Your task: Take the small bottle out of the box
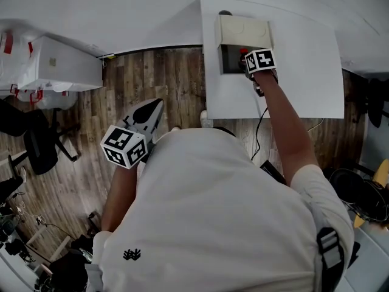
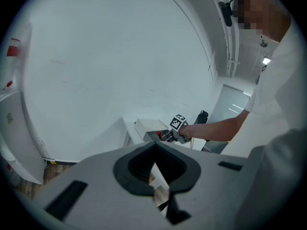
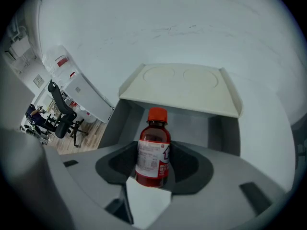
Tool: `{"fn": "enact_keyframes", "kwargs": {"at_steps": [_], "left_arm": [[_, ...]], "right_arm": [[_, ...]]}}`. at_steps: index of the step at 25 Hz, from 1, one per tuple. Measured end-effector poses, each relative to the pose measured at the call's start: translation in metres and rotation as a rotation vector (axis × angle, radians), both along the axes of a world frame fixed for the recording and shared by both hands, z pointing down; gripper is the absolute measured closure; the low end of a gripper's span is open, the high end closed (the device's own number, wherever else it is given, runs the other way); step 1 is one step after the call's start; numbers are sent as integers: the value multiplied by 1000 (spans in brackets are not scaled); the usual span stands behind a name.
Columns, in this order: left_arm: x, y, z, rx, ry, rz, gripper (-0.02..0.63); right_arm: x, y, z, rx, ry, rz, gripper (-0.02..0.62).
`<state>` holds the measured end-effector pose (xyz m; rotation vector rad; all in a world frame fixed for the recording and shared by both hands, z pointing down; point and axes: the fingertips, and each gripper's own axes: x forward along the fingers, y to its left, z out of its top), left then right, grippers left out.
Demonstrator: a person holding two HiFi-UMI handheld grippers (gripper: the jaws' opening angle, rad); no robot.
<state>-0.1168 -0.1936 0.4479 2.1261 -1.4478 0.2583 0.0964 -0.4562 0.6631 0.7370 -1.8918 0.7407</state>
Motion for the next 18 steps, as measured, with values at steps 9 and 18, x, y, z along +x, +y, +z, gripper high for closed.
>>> {"fn": "enact_keyframes", "kwargs": {"at_steps": [9, 18], "left_arm": [[-8, 5, -2, 12, 18, 63, 600], [-17, 30, -4, 40, 27, 119, 600]], "right_arm": [[-5, 12, -38, 60, -90, 80, 380], [-2, 61, -71, 104, -186, 146, 380]]}}
